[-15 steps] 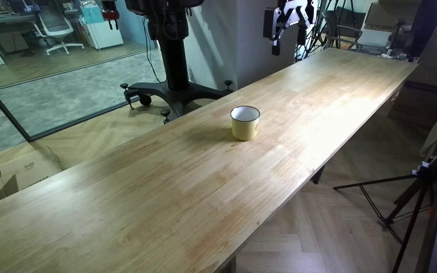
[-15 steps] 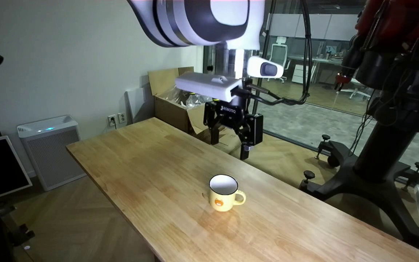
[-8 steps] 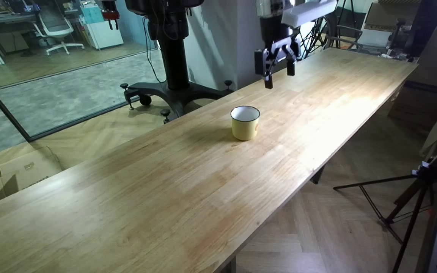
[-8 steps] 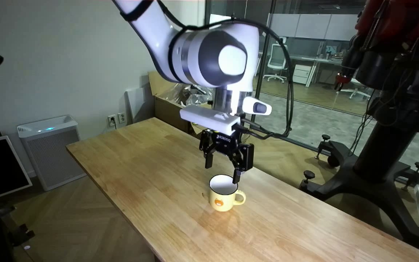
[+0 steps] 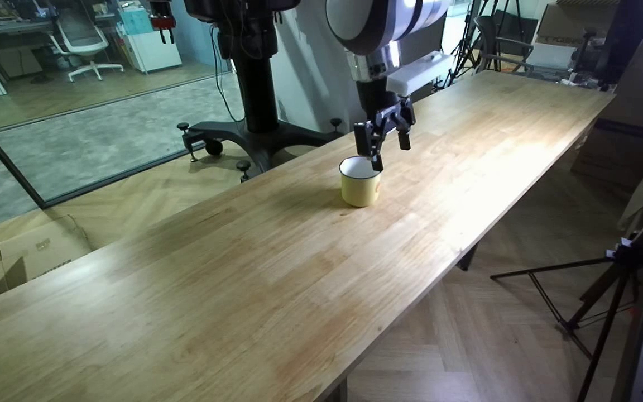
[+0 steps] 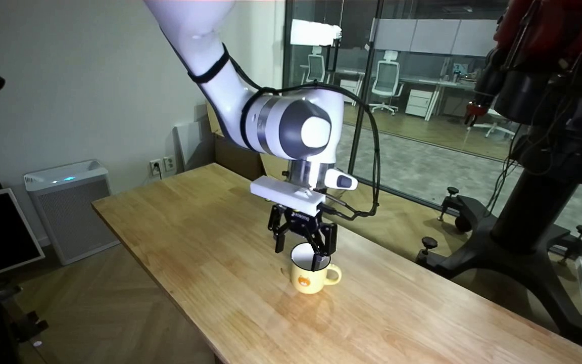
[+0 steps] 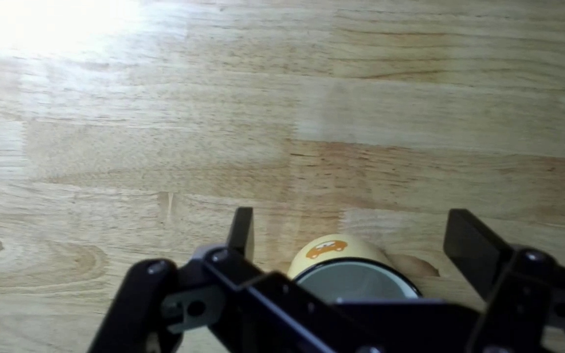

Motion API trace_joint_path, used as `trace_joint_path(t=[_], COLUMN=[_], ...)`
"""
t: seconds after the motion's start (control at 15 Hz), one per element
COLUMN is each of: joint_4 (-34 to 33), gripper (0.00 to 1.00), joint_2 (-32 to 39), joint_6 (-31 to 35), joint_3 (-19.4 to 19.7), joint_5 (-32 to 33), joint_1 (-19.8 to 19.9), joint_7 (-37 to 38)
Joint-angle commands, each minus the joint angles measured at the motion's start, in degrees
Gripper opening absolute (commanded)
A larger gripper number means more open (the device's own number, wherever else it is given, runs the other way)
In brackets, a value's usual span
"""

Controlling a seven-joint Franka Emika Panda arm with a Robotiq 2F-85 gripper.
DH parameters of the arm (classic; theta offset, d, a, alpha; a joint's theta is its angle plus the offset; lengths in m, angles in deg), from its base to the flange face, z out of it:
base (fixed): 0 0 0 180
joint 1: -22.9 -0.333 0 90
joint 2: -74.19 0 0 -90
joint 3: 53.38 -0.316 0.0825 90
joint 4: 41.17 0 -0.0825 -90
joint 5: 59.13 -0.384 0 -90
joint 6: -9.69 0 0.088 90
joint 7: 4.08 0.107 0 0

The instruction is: Move the yellow mug to the left

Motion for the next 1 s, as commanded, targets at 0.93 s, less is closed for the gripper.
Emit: trace_joint_path(t=[0.93], joint_4=[-3.4], gripper=[0.73], joint_2=[11.7], joint_6=[29.1], joint_3=[-8.5], joint_5=[-5.2], joint_1=[3.6], joint_7=[-4.9])
